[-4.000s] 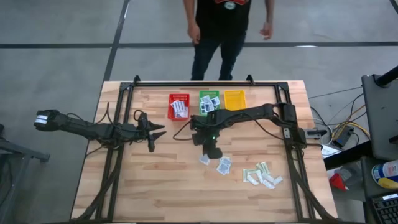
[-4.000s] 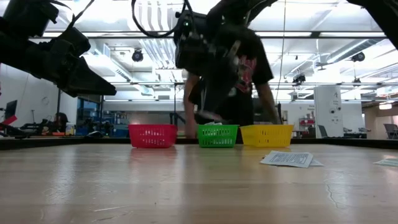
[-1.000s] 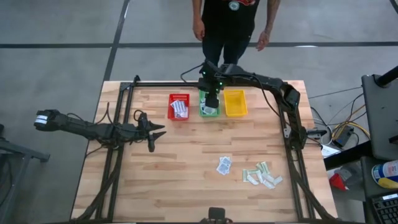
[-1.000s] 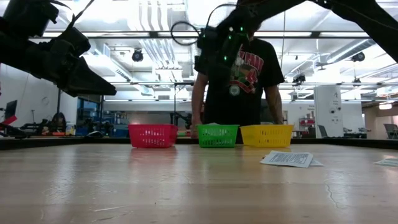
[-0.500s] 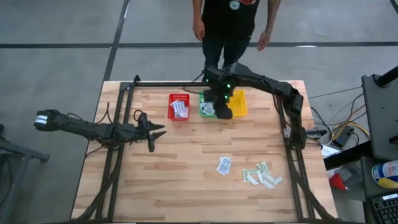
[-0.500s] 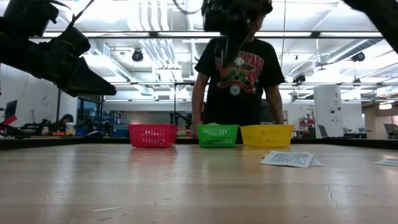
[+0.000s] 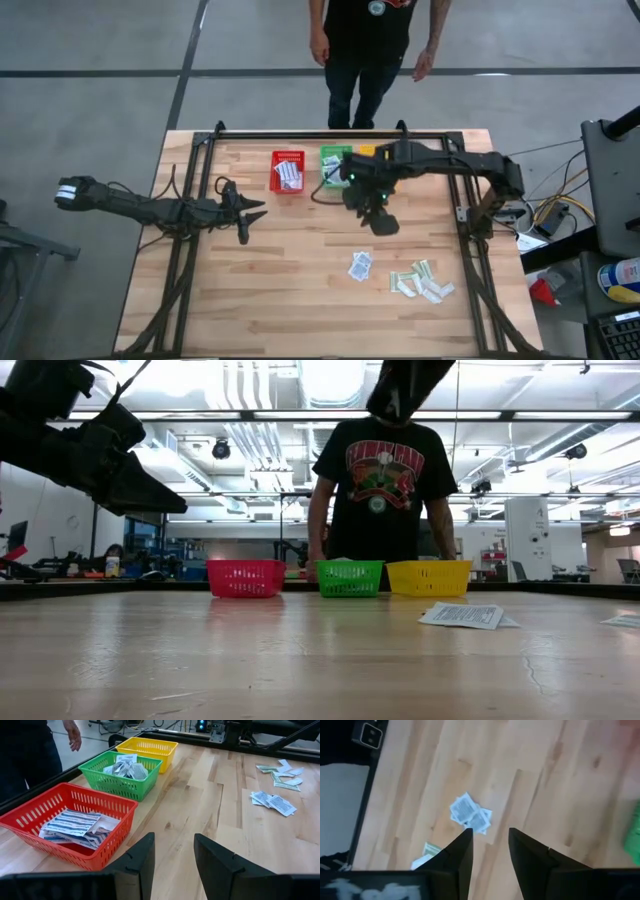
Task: Pick & Place First Aid Supplies
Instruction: Put the alcohol pad into the green basket
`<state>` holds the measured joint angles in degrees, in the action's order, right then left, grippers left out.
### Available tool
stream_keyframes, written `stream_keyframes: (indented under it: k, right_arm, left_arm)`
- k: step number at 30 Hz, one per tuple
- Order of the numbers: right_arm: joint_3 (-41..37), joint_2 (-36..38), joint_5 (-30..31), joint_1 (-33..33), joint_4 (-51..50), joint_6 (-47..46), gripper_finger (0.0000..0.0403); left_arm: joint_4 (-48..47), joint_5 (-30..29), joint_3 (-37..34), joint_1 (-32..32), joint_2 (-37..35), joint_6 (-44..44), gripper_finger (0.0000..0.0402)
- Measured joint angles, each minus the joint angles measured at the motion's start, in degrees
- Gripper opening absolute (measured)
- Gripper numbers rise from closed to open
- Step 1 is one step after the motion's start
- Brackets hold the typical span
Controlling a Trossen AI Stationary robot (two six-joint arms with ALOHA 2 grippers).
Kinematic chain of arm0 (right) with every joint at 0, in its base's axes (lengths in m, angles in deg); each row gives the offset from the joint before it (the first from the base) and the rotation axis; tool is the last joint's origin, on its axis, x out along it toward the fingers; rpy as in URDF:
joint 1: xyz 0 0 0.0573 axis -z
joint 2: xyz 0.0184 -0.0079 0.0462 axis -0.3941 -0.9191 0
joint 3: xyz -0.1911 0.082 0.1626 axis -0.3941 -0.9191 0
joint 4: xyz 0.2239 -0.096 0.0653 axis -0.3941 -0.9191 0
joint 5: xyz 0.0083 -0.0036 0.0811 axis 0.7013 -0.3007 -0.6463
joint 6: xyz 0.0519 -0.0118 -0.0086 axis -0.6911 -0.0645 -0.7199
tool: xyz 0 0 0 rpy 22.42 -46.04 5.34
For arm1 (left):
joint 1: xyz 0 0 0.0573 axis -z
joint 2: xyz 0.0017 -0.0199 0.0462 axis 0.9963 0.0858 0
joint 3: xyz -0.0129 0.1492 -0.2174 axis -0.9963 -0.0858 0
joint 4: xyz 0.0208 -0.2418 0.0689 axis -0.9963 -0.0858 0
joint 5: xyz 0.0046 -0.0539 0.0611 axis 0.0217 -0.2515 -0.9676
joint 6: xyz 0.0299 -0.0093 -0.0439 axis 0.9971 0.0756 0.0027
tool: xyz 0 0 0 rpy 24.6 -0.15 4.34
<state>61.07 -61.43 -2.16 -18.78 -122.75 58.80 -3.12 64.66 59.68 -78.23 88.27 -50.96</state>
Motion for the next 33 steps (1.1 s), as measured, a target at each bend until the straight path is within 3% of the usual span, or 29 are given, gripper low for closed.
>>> stream_keyframes:
  k: [16, 33]
  right_arm:
    - [-17.28, 1.59, 0.1, -5.23, 5.62, -6.52, 0.0125]
    - [-25.48, 1.59, 0.05, -7.94, 17.55, -7.55, 0.0116]
  left_arm:
    - [0.01, 0.0, 0.0, -0.01, 0.01, -0.25, 0.0133]
    - [-0.01, 0.02, 0.0, 0.01, 0.0, -0.29, 0.0133]
